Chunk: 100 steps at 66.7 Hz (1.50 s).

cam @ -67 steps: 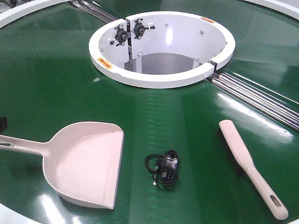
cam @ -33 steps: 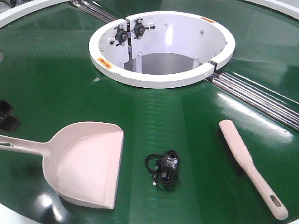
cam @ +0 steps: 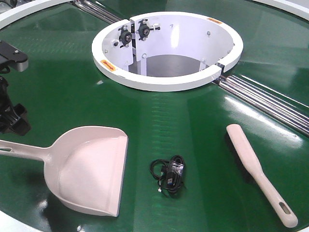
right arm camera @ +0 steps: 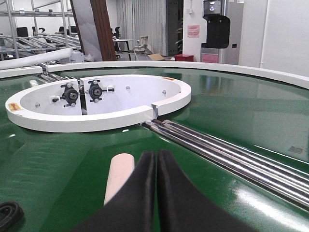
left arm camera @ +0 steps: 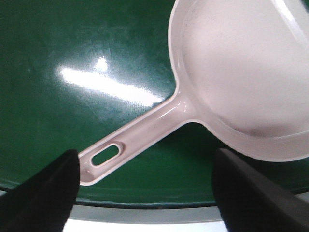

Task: Clean and inspect green conveyor with broom and dustpan
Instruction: 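Move the left gripper down to the pink dustpan handle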

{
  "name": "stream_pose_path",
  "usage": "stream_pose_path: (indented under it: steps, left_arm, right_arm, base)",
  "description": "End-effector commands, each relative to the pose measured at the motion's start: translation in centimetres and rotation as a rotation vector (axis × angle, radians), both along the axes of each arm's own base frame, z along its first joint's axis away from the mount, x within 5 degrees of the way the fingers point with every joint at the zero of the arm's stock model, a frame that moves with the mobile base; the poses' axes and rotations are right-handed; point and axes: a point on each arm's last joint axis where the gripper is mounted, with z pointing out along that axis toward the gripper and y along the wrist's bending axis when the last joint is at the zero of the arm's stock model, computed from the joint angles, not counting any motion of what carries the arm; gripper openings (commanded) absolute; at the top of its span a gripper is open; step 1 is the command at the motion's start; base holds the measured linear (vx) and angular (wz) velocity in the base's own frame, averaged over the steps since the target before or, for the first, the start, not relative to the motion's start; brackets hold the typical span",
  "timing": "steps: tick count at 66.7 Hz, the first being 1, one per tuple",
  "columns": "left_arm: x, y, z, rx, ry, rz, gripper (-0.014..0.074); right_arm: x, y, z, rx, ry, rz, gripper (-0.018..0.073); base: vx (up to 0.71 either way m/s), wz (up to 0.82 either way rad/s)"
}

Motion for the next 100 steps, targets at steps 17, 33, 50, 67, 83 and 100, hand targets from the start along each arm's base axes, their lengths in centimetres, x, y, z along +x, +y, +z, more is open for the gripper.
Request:
stream_pose_path:
  steps: [17,33,50,67,83,100]
  left_arm:
    - [0.4,-0.3,1.3,0.123,-0.093,-0.354,0.0523]
    - [0.2,-1.9,1.2,0.088,-0.149,-0.815,0.0523]
    - [0.9,-1.7,-0.1,0.105,-0.087,-0.825,0.0523]
    - [2.4,-1.7,-2.7,0.107,0.007,-0.84,0.0523]
    - [3.2,-1.5,-4.8,0.136,0.083,-0.854,0.0523]
    - [2.9,-1.2,-7.7,0.143,0.149,-0.878,0.0523]
  right_arm:
    - [-0.1,0.0,0.1,-0.014,-0.072,-0.002,-0.001]
    - [-0.1,0.0,0.1,-0.014,-0.072,-0.002,-0.001]
    - [-0.1,0.0,0.1,-0.014,-0.072,-0.002,-0.001]
    - [-0.1,0.0,0.1,-0.014,-0.072,-0.002,-0.001]
    - [-0.1,0.0,0.1,-0.014,-0.072,-0.002,-0.001]
    - [-0.1,0.0,0.1,-0.014,-0.072,-0.002,-0.001]
  base:
    - [0.0,0.0]
    - [0.0,0.0]
    - [0.0,0.0]
    - [0.0,0.0]
    - [0.0,0.0]
    - [0.0,0.0]
